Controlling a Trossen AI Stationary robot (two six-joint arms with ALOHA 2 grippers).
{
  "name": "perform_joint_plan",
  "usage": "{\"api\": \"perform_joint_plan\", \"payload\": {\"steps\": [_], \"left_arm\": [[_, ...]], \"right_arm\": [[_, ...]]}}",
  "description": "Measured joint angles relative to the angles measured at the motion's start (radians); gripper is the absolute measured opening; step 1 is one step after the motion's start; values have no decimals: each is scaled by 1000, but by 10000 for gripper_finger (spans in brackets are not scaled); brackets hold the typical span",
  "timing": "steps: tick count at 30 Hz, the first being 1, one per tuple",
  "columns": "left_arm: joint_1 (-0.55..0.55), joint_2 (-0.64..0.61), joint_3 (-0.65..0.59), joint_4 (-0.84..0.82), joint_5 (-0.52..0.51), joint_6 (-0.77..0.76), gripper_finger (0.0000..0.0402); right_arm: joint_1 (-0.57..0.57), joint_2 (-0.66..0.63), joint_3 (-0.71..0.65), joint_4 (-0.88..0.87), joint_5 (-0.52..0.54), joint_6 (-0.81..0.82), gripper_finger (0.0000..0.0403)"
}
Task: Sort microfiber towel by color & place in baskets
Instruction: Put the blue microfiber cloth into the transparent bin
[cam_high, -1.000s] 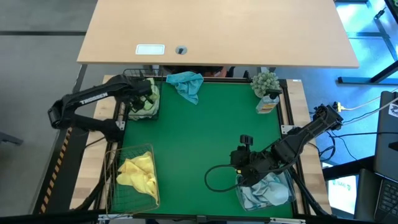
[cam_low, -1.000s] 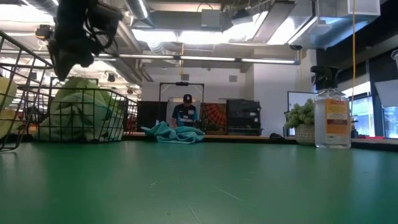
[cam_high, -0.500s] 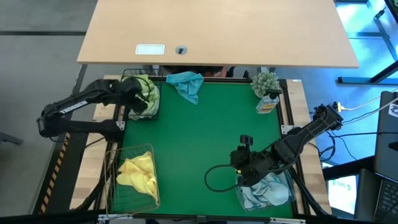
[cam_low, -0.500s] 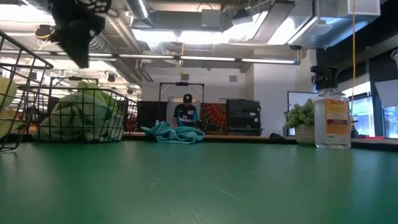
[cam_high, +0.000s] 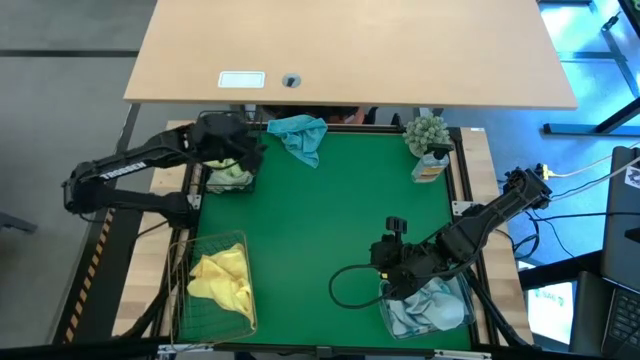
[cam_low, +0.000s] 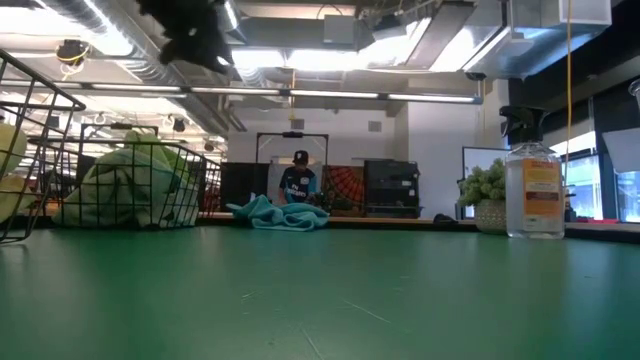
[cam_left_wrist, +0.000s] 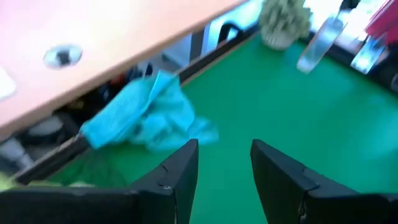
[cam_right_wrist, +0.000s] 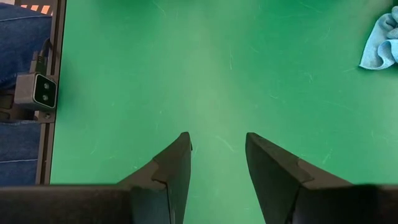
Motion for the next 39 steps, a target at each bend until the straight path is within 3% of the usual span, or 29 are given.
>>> {"api": "perform_joint_plan", "payload": {"steps": [16, 39], "left_arm": [[14, 342, 0, 358, -82, 0, 142], [78, 744, 0, 550, -83, -1, 142]], "right_arm": [[0, 0, 0, 2, 0, 0, 152], [0, 0, 0, 47, 0, 0, 152]]}}
